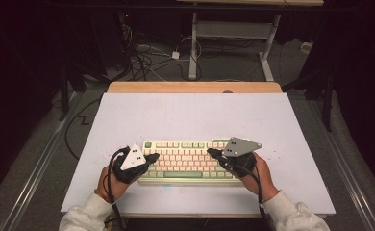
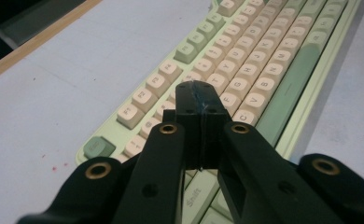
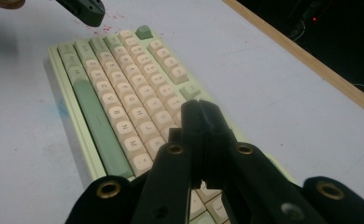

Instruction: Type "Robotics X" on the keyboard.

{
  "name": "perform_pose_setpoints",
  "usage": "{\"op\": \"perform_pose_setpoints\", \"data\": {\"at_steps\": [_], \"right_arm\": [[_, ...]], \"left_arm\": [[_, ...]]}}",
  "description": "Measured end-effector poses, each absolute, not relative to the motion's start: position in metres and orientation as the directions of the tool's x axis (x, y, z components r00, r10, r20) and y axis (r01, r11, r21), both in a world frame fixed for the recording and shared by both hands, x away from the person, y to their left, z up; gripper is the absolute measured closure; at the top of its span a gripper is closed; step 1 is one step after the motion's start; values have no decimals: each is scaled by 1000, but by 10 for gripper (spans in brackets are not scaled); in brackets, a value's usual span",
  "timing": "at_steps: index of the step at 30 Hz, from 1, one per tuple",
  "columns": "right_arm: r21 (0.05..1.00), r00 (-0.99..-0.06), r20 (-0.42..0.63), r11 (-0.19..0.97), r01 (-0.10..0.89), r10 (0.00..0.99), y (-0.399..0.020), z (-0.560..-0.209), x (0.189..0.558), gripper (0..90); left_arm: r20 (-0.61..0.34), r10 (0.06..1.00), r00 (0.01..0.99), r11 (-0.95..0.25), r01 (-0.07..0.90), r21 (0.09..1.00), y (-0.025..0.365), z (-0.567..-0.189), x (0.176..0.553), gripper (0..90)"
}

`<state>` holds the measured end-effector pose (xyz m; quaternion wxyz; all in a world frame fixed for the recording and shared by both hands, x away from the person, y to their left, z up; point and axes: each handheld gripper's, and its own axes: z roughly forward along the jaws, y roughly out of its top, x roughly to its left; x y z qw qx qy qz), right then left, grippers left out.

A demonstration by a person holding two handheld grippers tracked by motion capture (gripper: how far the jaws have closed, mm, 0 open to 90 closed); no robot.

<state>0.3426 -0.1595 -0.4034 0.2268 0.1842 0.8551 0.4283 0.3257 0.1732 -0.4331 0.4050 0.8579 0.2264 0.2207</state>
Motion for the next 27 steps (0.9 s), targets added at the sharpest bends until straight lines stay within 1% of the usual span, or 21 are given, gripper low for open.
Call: {"op": "perform_pose_setpoints", "data": {"at_steps": [18,27], "right_arm": [[825,-812,-239,553,120,532,-177,-403,334,900],[820,-815,-241,560,121,528,-180,-406,332,900]], "left_arm": [[192,549,813,-577,203,791,157,-431,334,878],[193,539,820,-585,200,786,148,-430,340,878]]}}
